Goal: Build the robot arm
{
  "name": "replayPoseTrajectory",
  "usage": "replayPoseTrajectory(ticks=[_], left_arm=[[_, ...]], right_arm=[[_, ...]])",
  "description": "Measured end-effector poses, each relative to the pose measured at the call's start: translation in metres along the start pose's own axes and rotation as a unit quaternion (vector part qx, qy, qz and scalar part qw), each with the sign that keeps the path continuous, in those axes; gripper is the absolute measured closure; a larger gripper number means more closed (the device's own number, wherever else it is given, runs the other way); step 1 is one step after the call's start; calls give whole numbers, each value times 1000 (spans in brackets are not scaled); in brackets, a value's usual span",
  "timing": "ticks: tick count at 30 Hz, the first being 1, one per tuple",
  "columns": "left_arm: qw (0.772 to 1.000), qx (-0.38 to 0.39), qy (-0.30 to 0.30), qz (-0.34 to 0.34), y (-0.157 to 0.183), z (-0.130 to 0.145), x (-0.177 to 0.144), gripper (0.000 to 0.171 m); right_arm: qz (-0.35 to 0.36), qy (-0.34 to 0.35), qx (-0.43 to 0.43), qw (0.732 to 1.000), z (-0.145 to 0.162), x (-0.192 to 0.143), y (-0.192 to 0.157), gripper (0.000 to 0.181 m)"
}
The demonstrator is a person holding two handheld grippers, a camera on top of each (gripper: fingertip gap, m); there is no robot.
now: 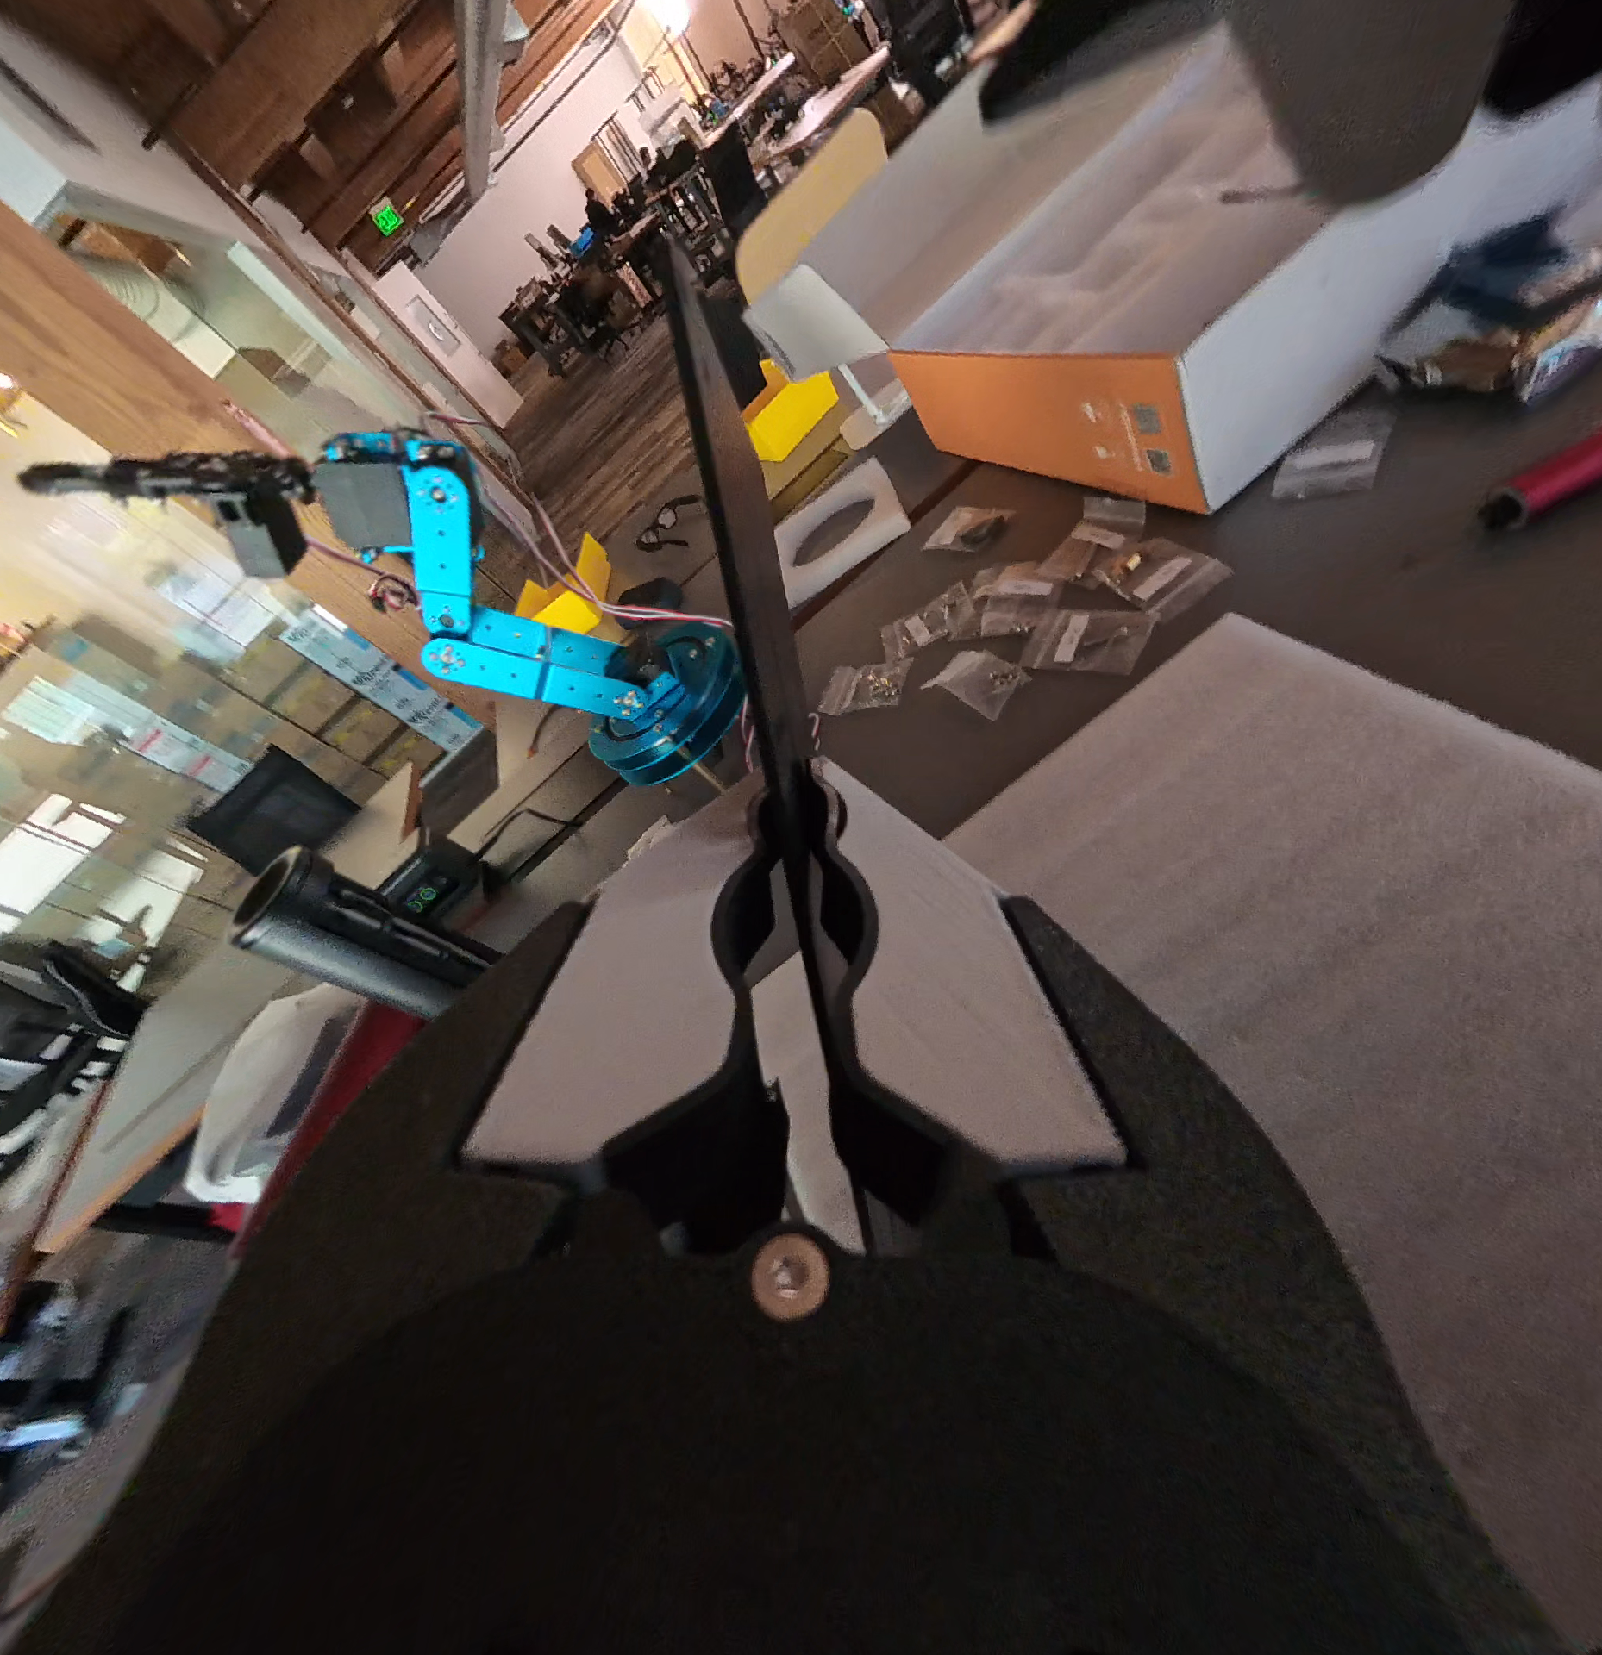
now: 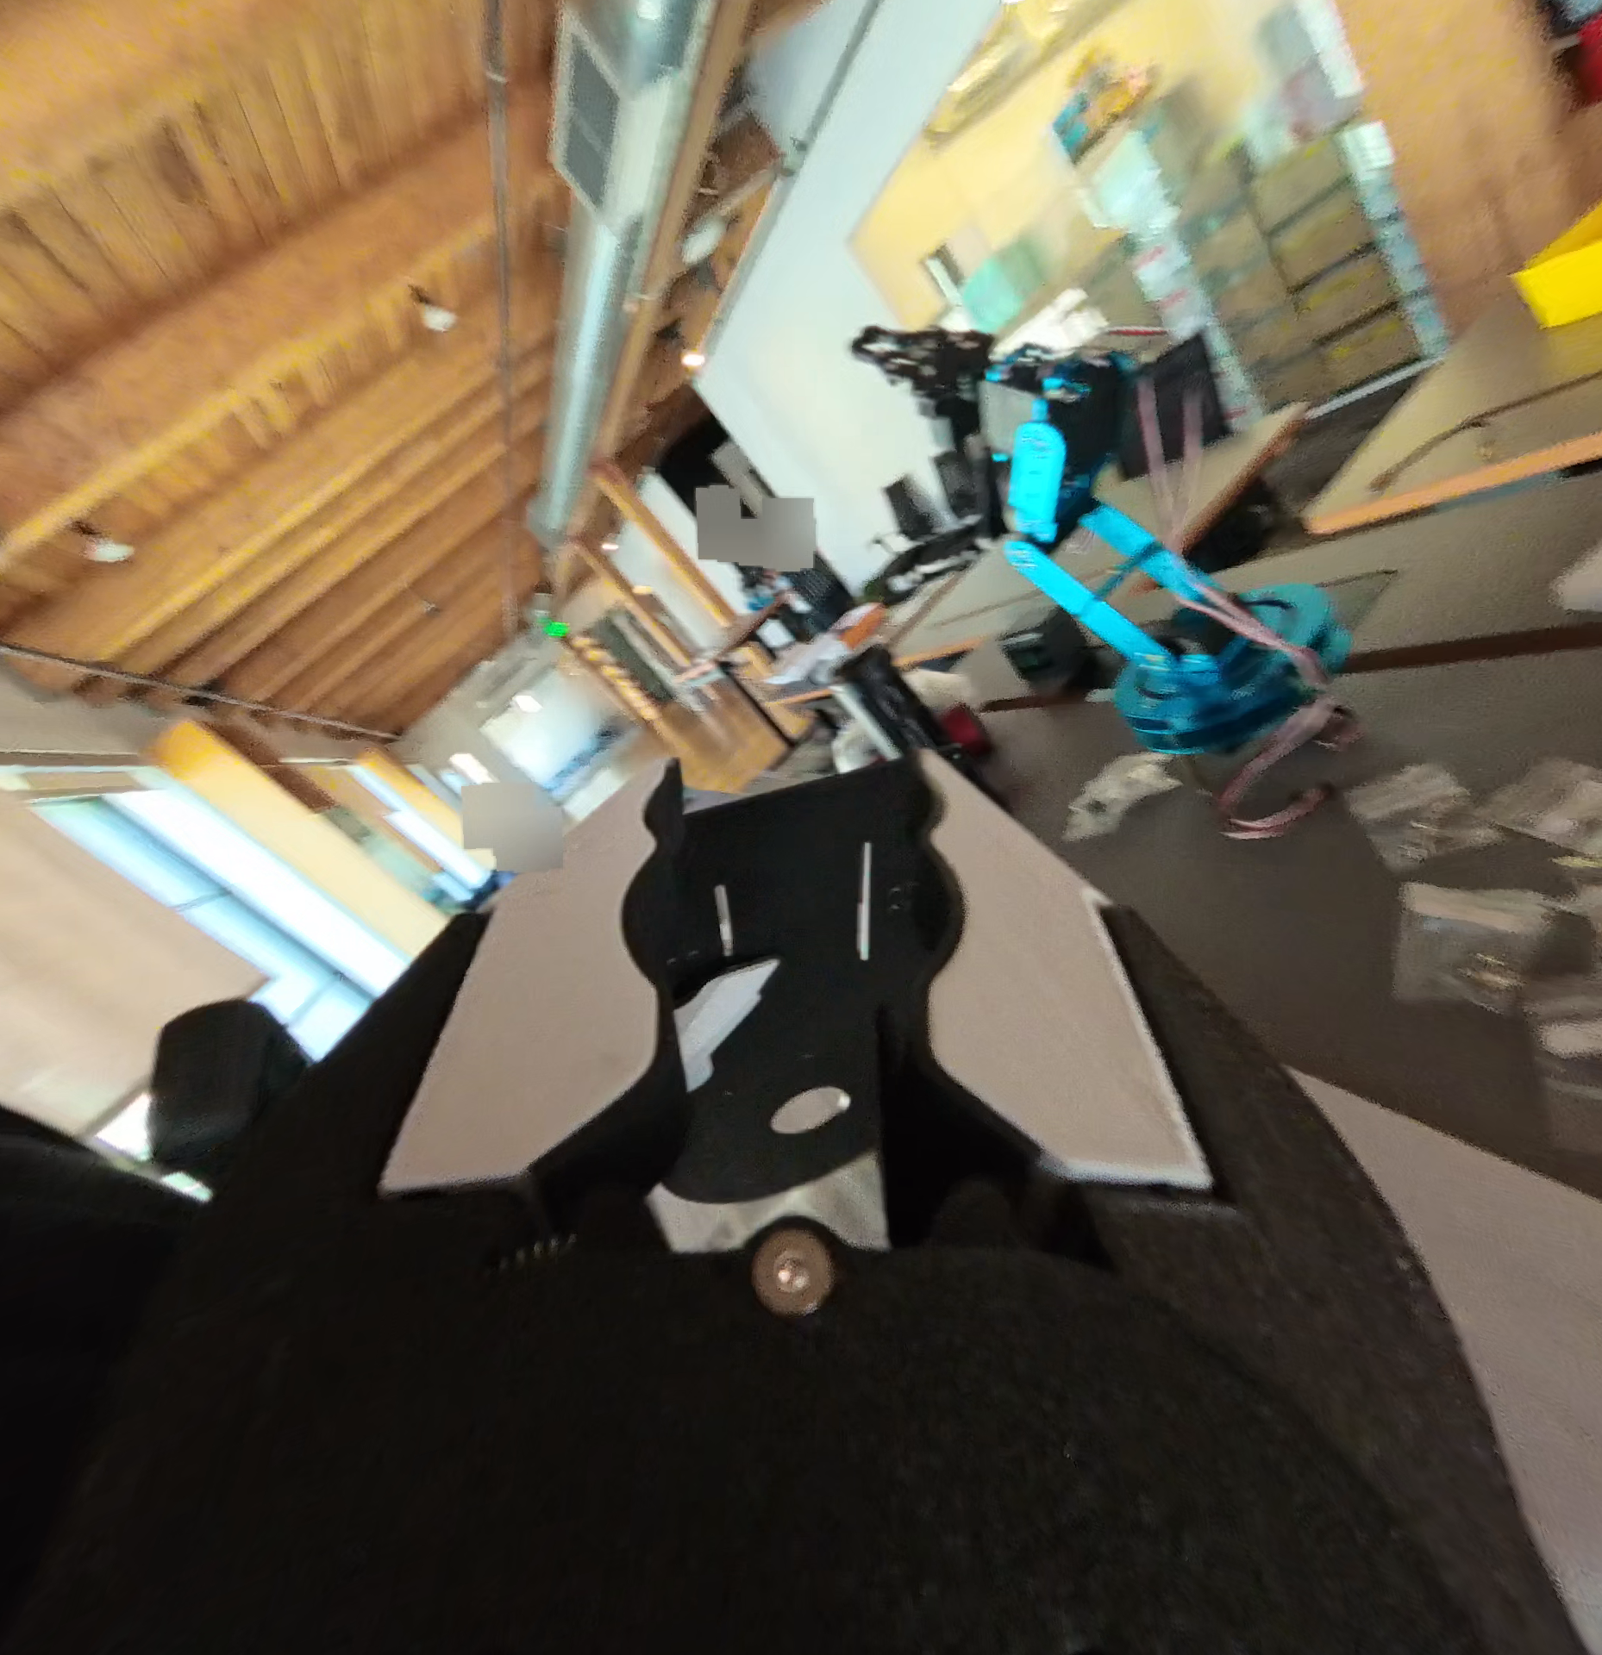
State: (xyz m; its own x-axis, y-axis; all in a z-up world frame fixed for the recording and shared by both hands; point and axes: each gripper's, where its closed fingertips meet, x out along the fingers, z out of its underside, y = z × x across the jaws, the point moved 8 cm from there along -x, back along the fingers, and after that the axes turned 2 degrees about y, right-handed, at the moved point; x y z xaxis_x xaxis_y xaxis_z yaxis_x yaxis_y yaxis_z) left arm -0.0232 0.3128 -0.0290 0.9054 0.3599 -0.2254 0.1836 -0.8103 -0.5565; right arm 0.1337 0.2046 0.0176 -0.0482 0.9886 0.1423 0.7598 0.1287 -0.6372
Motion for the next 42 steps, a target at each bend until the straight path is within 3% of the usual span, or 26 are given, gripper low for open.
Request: replayPoseTrajectory(ticks=[3, 6, 8, 11, 15, 17, 19, 23, 25, 28, 32, 34, 38, 42], left_arm=[[997, -68, 38, -14, -24, -14, -12, 171], [983, -141, 114, -21, -43, -44, -26, 171], [972, -181, 151, -12, -46, -57, -27, 171], [962, -207, 179, 1, -26, -52, -11, 171], [947, -266, 162, 82, 13, -27, 15, 170], [944, -261, 176, 93, 16, -29, 10, 171], [946, -251, 172, 109, 18, -29, 9, 171], [947, -240, 168, 130, 15, -29, 1, 171], [951, -217, 176, 129, 8, -36, -2, 170], [953, -194, 201, 122, -8, -53, -5, 170], [944, -227, 174, 163, -20, -54, 1, 171], [947, -237, 162, 148, -22, -54, 1, 171], [954, -226, 153, 127, -17, -58, 2, 171], [954, -236, 139, 121, -11, -63, 3, 170]], right_arm=[[-46, -40, -14, 998, 10, 33, -33, 113], [-25, -35, -121, 992, 10, 45, -75, 117], [-3, -1, -142, 990, 1, 36, -82, 117], [57, 2, -148, 987, -3, 16, -58, 112], [95, -19, -118, 988, 14, 1, -20, 112], [101, -32, -102, 989, 25, -1, 2, 113], [71, -27, -79, 994, 31, 2, 16, 114], [-54, -12, -57, 997, 28, 16, 24, 115], [-84, -27, -52, 995, 27, 20, 23, 125], [-89, -31, -74, 993, 28, 25, 22, 136], [-77, -21, -74, 994, 29, 21, 25, 138], [-54, -26, -83, 995, 29, 17, 27, 144], [23, -49, -113, 992, 27, -22, 29, 143], [201, -78, -163, 963, 18, -130, 47, 142]])
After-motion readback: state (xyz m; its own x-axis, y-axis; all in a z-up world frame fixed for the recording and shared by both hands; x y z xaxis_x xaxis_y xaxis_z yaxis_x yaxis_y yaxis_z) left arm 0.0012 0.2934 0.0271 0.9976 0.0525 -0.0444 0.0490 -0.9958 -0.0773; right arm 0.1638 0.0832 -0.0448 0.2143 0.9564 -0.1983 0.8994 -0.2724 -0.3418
